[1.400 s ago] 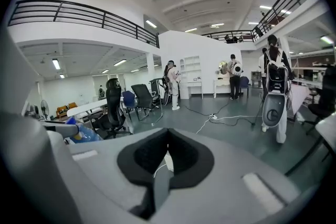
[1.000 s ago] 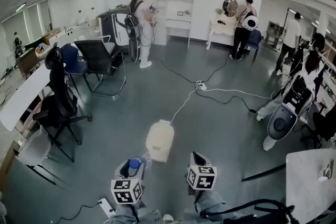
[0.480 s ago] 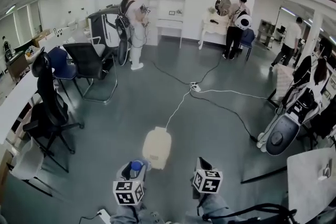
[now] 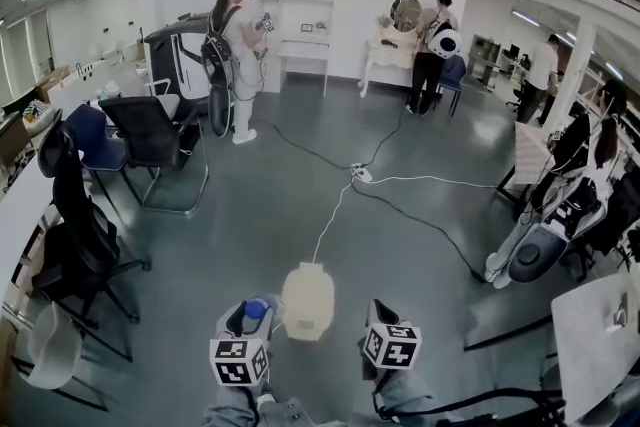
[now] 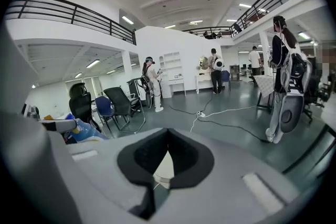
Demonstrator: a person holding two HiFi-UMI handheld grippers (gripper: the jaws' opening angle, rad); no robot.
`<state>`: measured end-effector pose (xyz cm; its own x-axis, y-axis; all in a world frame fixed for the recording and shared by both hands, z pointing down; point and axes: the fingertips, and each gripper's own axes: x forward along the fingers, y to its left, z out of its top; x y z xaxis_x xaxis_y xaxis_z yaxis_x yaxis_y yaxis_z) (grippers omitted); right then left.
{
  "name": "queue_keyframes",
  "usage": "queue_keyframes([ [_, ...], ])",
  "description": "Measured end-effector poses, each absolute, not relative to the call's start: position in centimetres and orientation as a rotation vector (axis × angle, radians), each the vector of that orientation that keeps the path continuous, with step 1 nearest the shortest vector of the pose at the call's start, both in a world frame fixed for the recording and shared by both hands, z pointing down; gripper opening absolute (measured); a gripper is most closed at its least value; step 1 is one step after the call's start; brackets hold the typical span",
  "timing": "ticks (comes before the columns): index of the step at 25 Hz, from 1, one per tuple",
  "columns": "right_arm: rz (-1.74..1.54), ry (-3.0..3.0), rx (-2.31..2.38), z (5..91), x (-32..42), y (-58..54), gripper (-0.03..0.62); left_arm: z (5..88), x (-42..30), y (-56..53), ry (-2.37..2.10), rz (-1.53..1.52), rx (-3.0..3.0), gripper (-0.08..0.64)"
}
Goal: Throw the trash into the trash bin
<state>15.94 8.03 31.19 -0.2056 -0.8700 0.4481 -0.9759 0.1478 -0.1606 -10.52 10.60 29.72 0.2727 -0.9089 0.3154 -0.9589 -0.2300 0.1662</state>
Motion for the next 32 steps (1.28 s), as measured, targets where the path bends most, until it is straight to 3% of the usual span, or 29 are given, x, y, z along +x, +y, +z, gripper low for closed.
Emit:
queue_keyframes([
  [15,0.690,-2.091,1.837,32.8,4.7,0.7,0.003,31.6,-21.7,1.6,-1.602,0.280,2.242,0.238],
  [32,0.773,-1.974,1.823,37.4,9.5,-4.0,0.003,36.0,-17.9,-3.0,-1.508,0.331,2.184,0.238],
])
